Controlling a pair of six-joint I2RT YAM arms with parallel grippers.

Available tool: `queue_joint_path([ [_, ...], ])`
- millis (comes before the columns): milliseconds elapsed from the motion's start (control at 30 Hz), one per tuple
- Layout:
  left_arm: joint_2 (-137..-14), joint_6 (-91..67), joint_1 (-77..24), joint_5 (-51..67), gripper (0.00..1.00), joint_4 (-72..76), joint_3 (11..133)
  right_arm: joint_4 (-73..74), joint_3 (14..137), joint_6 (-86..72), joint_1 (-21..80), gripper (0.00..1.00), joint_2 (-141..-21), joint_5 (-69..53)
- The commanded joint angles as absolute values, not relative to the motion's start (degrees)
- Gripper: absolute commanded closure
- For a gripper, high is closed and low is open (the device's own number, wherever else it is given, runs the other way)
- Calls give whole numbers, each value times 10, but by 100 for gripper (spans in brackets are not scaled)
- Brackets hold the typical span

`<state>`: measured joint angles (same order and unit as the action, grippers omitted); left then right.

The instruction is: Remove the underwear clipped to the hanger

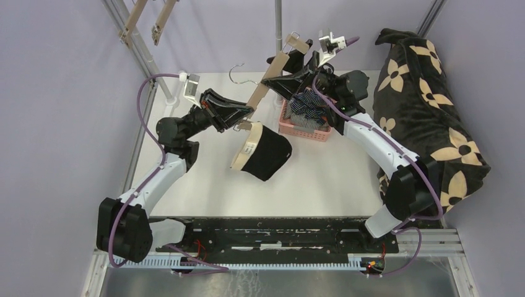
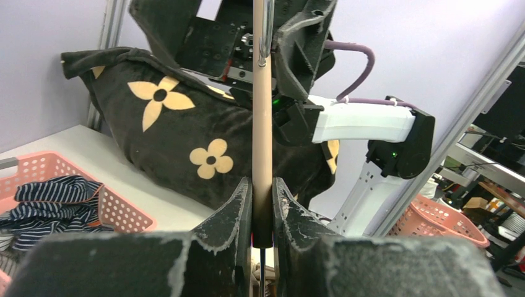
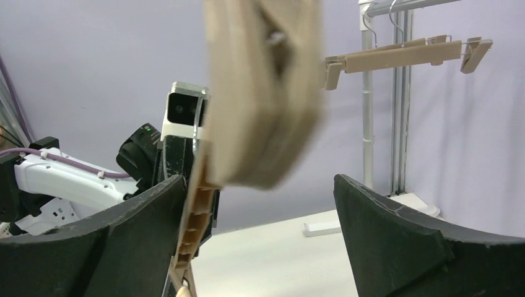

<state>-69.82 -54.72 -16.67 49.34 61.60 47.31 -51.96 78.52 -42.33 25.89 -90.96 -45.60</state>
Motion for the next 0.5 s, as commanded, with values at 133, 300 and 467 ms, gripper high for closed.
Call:
queue_joint_path([
  [133,-704,-596,-179,468,97,705,469,-562,826,-440,266,8,-929,-442],
  [300,-715,-593,-185,463,97,701,468,-560,849,-459,268,25,-943,-457],
  [467,-725,-592,-189,455,97,704,468,-541,858,-455,272,94,-945,-466],
])
